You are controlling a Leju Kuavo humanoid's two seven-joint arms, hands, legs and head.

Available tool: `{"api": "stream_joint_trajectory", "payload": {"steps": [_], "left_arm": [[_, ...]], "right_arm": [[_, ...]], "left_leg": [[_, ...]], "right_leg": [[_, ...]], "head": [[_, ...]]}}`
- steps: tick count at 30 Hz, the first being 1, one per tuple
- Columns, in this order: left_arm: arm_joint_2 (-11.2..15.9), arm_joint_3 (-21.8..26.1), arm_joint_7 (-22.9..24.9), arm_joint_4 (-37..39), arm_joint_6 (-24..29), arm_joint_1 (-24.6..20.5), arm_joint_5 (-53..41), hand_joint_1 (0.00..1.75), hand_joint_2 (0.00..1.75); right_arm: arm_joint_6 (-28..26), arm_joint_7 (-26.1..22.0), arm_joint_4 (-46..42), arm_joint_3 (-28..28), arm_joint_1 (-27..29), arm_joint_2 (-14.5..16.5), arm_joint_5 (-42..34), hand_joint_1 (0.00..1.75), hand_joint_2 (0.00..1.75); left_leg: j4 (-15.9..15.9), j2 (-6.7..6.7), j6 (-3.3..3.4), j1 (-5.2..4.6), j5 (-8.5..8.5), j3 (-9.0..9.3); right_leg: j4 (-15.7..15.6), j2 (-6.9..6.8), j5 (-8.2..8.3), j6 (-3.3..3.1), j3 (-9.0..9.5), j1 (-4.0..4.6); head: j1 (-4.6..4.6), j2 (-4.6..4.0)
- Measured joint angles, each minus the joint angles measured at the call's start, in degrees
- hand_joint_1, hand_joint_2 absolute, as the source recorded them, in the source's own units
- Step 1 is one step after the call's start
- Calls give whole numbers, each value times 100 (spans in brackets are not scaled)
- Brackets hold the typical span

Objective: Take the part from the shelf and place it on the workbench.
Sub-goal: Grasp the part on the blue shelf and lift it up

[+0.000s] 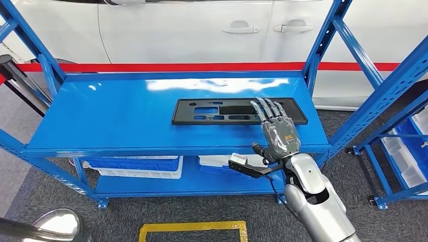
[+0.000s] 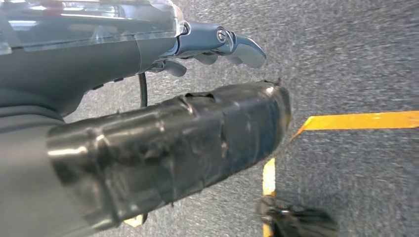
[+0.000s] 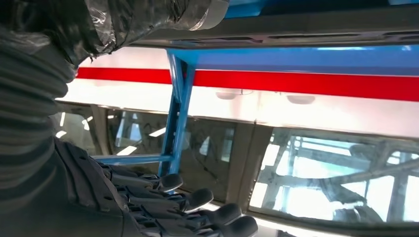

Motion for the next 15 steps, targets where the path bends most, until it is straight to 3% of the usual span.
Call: {"api": "stream_joint_trajectory", "payload": {"steps": [1,2,3,4,6,8,12,13,14,15], "left_arm": [[1,2,0,0,-13,7,-7,0,0],[3,3,0,-1,-25,13,-14,0,0],[4,4,0,-5,-34,15,-22,0,0],[5,5,0,-11,-39,14,-31,0,0],[3,5,0,-24,-43,11,-40,0,0],[2,8,0,-32,-42,13,-44,0,0],[3,10,0,-43,-32,1,-88,0,0],[3,11,0,-43,-27,0,-104,0,0],[3,13,0,-44,-20,-2,-115,0,0],[3,16,0,-44,-13,-6,-121,0,0]], "right_arm": [[-17,-7,70,32,-12,1,37,0,175],[-39,-13,148,74,-30,4,74,0,175],[-61,-16,225,118,-48,7,105,0,175],[-78,-16,296,160,-63,10,131,0,175],[-93,-13,396,207,-90,11,155,0,175],[-96,-9,471,226,-116,11,167,0,175],[-93,16,656,321,-160,10,203,0,175],[-92,21,718,353,-160,8,213,0,175],[-92,25,775,379,-163,3,219,0,175],[-92,27,838,409,-176,-2,225,0,175]], "left_leg": [[-303,-1,15,0,339,39],[-569,3,28,-9,563,51],[-733,5,52,-15,734,55],[-800,5,79,-22,786,39],[-838,1,130,-19,801,72],[-868,-4,174,-2,788,155],[-884,-8,216,6,713,257],[-884,-13,216,5,691,280],[-884,-18,214,2,667,309],[-886,-22,210,0,643,346]], "right_leg": [[7,-1,-68,17,61,-2],[24,5,-125,39,107,4],[37,10,-173,67,124,12],[53,16,-202,94,127,19],[87,21,-228,138,137,22],[355,11,-256,191,17,1],[1554,-4,-707,317,-768,-74],[1646,-4,-726,322,-891,-83],[1560,-3,-626,314,-924,-87],[1311,-3,-427,294,-870,-86]], "head": [[2,-1],[2,-1],[2,-1],[2,0],[-1,1],[1,1],[5,0],[5,0],[6,0],[6,-1]]}}
